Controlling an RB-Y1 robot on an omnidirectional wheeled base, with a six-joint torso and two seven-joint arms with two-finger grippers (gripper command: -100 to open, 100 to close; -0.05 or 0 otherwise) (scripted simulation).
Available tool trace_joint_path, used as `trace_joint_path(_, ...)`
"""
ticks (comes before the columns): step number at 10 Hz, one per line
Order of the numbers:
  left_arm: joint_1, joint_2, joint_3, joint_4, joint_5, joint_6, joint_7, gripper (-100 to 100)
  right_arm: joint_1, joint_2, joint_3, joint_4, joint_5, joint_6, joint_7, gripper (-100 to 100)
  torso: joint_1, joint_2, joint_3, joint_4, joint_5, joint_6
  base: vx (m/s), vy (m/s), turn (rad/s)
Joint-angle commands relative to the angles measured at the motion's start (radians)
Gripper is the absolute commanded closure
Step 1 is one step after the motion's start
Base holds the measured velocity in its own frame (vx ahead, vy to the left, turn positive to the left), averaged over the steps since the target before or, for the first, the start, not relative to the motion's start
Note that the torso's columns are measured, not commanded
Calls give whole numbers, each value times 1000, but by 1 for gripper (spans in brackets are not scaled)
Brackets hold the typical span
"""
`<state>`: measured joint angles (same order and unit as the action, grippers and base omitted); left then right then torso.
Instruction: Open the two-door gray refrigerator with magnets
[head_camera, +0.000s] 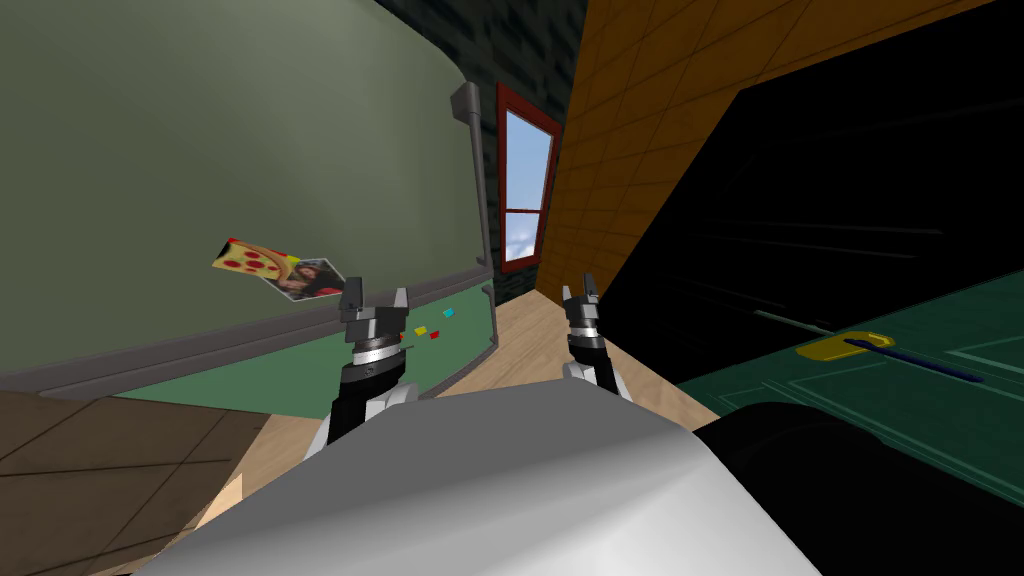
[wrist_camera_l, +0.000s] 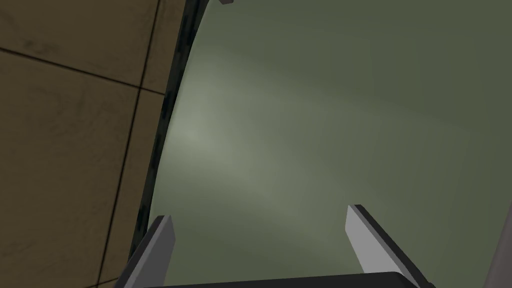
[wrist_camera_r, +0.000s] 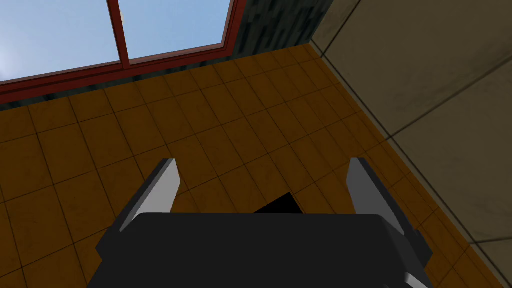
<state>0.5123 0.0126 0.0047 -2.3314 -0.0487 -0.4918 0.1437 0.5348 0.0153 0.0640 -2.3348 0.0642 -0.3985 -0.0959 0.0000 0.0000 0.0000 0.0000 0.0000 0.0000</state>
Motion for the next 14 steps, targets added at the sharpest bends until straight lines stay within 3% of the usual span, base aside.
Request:
trace_joint_path(1,0,0,0,0,0,0,0,0,0,0,0,0,0,0,0,0,0,40,-82,41,0,0,0,0,0)
trace_joint_path(9,0,0,0,0,0,0,0,0,0,0,0,0,0,0,0,0,0,618,-1234,617,0,0,0,0,0)
trace_joint_path(10,-14,46,-4,5,5,21,-1,-100,0,0,0,0,0,0,0,0,0,691,-1382,691,0,0,11,7,-52)
trace_joint_path(11,-23,65,-7,9,8,36,-1,-100,0,0,0,0,0,0,0,0,1,725,-1451,724,0,0,14,16,-63)
trace_joint_path(14,-61,117,-18,22,22,96,-4,-100,0,0,0,0,0,0,0,0,0,737,-1476,738,0,0,14,24,-60)
